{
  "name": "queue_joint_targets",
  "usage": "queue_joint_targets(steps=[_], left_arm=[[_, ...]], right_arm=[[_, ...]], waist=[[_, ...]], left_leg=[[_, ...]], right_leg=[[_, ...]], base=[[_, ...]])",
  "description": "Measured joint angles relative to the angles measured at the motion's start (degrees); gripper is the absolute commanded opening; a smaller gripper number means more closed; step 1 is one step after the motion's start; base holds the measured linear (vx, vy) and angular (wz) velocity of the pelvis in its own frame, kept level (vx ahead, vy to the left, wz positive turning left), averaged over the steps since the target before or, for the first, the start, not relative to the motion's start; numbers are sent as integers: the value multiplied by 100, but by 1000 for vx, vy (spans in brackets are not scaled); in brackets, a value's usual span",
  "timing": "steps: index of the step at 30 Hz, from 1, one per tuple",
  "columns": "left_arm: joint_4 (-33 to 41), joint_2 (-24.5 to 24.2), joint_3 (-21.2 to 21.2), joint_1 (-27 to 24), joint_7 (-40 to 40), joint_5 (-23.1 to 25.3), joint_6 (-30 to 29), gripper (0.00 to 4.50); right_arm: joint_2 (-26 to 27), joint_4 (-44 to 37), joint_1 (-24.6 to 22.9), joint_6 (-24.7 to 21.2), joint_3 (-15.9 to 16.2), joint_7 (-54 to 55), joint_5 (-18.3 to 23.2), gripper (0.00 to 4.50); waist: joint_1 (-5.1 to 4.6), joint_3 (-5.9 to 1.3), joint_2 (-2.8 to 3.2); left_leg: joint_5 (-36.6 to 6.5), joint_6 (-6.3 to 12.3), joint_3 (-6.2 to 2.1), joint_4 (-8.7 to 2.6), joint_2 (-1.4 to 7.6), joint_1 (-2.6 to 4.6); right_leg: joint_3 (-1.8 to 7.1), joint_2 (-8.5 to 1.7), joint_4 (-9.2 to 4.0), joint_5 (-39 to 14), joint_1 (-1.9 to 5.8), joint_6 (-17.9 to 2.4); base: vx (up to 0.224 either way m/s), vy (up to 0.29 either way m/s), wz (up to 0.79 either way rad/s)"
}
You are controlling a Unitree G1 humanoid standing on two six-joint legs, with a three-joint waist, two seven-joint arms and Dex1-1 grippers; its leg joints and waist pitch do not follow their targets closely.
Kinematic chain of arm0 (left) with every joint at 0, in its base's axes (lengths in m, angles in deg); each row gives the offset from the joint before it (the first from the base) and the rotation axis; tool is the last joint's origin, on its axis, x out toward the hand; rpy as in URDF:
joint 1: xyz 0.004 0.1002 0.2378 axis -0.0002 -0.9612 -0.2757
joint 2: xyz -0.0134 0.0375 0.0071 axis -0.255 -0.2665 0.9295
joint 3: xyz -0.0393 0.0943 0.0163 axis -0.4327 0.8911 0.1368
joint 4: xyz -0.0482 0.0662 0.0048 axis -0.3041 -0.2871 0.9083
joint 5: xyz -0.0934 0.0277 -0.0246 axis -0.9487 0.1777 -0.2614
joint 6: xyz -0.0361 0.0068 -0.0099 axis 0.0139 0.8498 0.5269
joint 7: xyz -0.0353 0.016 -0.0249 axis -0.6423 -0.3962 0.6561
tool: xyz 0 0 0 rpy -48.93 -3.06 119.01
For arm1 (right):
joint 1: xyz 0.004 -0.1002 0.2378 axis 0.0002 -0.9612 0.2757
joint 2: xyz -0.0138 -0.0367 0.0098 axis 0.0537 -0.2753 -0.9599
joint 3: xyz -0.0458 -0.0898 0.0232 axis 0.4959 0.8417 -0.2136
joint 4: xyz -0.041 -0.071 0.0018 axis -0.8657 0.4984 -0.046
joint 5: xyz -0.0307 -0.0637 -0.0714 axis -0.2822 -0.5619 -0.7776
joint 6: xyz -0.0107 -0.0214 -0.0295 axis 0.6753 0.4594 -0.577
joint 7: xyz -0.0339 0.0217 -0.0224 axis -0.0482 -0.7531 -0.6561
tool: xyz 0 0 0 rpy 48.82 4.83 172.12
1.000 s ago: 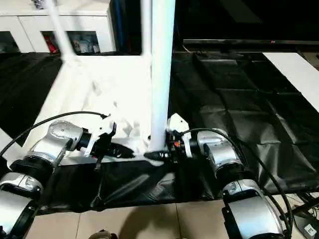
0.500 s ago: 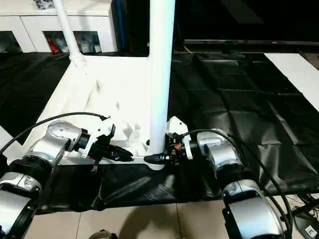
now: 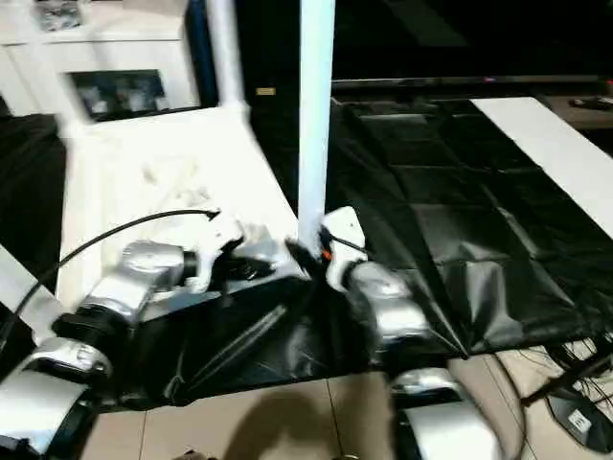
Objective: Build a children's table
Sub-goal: Rotate leg to tighten
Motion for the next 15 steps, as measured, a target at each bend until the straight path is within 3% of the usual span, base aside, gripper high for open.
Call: queue_joint_targets(steps=[1,2,4,6,8,13,15], left_arm=[[15,13,-1,-2,26,10,-19,0],[26,18,-1,-6,32,11,-26,0],[112,20,9,-47,45,26,-32,0],[168,21,23,-71,47,38,-31,0],[218,23,52,-84,15,40,-28,0],[291,-80,80,-104,-422,-19,43,0],[299,-189,125,-123,-715,-88,150,0]], right_arm=[[9,0,0,15,0,43,-9,257],[9,0,0,29,0,51,-22,292],[11,1,-14,108,-5,65,-45,292],[1,7,-34,183,-9,52,-55,332],[-67,9,-33,226,4,-135,-44,338],[-502,-62,-37,233,118,-1477,92,381],[-717,-150,-43,233,251,-2116,99,401]], waist=[[-11,-1,1],[-20,-2,2],[-30,-1,2],[-31,-1,2],[-22,-1,2],[14,-1,2],[91,-1,2]], left_leg=[[0,0,0,-9,0,-1],[0,0,2,-11,-1,-1],[0,0,5,-7,-6,-5],[0,0,9,-5,-7,-7],[0,1,11,-5,-7,-13],[0,1,26,-5,-3,-28],[1,2,30,-5,11,-40]], right_leg=[[0,3,-18,0,4,0],[1,3,-26,0,6,0],[11,1,-29,0,7,0],[17,1,-29,1,5,0],[17,1,-28,1,4,-1],[17,1,-17,61,4,-29],[7,13,-18,51,-2,-15]], base=[[0,0,0],[0,0,0],[0,0,0],[0,0,0],[0,0,0],[0,0,0],[52,-5,1]])
